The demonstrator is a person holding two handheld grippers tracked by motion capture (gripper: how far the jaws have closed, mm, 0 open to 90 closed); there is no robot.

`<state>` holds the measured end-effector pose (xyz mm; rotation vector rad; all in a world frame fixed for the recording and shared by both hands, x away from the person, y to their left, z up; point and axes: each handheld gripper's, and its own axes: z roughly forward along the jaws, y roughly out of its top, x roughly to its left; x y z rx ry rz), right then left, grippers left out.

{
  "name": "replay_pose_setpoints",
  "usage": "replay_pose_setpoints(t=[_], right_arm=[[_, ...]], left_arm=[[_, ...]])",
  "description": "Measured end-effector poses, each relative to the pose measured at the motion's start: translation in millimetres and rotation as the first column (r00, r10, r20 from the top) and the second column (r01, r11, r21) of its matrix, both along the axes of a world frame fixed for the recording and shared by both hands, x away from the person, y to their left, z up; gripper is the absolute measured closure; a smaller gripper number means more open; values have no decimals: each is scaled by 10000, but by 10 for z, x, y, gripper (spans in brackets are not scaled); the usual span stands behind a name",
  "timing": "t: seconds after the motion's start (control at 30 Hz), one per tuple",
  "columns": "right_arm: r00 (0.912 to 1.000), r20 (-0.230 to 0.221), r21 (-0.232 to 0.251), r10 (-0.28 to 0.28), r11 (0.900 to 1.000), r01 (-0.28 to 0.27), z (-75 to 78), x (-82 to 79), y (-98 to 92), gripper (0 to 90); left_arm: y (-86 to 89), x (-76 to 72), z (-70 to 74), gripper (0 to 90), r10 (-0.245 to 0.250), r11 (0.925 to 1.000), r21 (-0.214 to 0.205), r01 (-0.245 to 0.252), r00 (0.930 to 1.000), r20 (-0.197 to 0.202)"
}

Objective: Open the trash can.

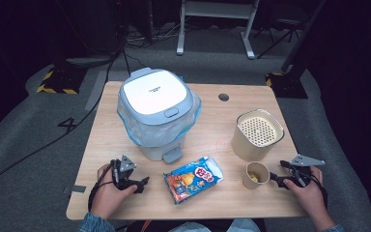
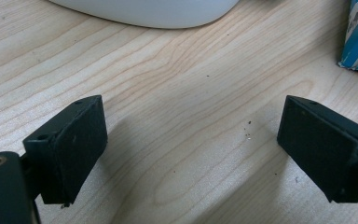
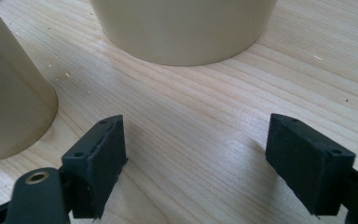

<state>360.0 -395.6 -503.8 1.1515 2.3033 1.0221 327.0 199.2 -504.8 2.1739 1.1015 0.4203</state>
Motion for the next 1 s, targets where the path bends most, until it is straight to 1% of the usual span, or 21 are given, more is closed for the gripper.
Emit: replay_pose_setpoints(t=[0.07, 0.1, 0.13, 0.23, 0.27, 0.3, 0.33, 0.37, 0.4, 0.43, 0.47, 0.57, 0.67, 0.7, 0.73, 0.77, 0.8, 0.83, 0.87, 0.9, 1.0], right_arm=[[10000, 0, 3, 1, 10000, -1, 0, 0, 0, 203], [10000, 1, 1, 0, 10000, 0, 0, 0, 0, 203], [10000, 1, 1, -2, 10000, 2, 0, 0, 0, 203], [10000, 0, 2, 0, 10000, 0, 0, 0, 0, 203], [10000, 0, 4, 0, 10000, 0, 0, 0, 0, 203], [10000, 0, 5, 1, 10000, -1, 0, 0, 0, 203], [10000, -3, 9, 4, 10000, -4, 0, 1, 0, 203], [10000, -4, 12, 6, 10000, -6, 0, 1, -1, 203], [10000, -3, 12, 5, 10000, -5, 0, 1, -1, 203], [10000, -3, 12, 5, 10000, -5, 0, 1, -1, 203], [10000, -2, 12, 5, 10000, -5, 0, 1, 0, 203], [10000, 0, 10, 6, 10000, -6, 0, 1, 0, 203], [10000, -2, 11, 3, 10000, -3, 0, 1, 0, 203], [10000, -2, 9, 6, 10000, -6, 0, 1, -1, 203], [10000, -2, 10, 4, 10000, -4, 0, 1, 0, 203], [10000, -1, 8, 5, 10000, -5, 0, 1, -1, 203], [10000, -3, 10, 4, 10000, -4, 0, 1, 0, 203], [10000, -3, 8, 6, 10000, -6, 0, 1, 0, 204], [10000, -3, 8, 6, 10000, -6, 0, 1, 0, 204], [10000, -2, 7, 6, 10000, -6, 0, 1, 0, 204], [10000, -3, 8, 4, 10000, -4, 0, 1, 0, 203]], left_arm=[[-9, -13, 2, 96, 228, 9997, -7, -228, 9997, 15], [-10, -21, 1, 106, 289, 9995, -107, -289, 9996, 10], [-2, -30, 4, 133, 322, 9993, -165, -321, 9994, 82], [42, -29, 28, 249, 338, 9993, -144, -336, 9994, 91], [52, -30, 50, 302, 315, 9995, -67, -315, 9995, 15], [63, -30, 75, 385, 225, 9997, 13, -225, 9997, -78], [69, -32, 97, 429, 165, 9998, 74, -164, 9997, -165], [79, -31, 125, 422, -32, 9999, 110, 32, 10000, -42], [87, -38, 159, 442, -252, 9997, -21, 252, 9996, 97], [87, -38, 159, 489, -252, 9997, -21, 252, 9996, 97], [106, -57, 246, 504, -417, 9982, -432, 421, 9991, 95], [124, -86, 374, 540, -884, 9926, -814, 899, 9958, 224], [126, -108, 493, 568, -1279, 9855, -1074, 1311, 9911, 365], [126, -108, 493, 589, -1279, 9855, -1074, 1311, 9911, 365], [125, -117, 577, 595, -1339, 9816, -1323, 1376, 9903, 368], [121, -123, 622, 598, -1378, 9791, -1451, 1422, 9897, 398], [121, -123, 622, 601, -1378, 9791, -1451, 1422, 9897, 398], [116, -128, 717, 607, -1544, 9731, -1657, 1603, 9868, 484], [116, -128, 717, 611, -1544, 9731, -1657, 1603, 9868, 484], [111, -130, 820, 612, -1707, 9673, -1791, 1796, 9833, 636], [96, -121, 973, 621, -1960, 9591, -1886, 2112, 9759, 963]])
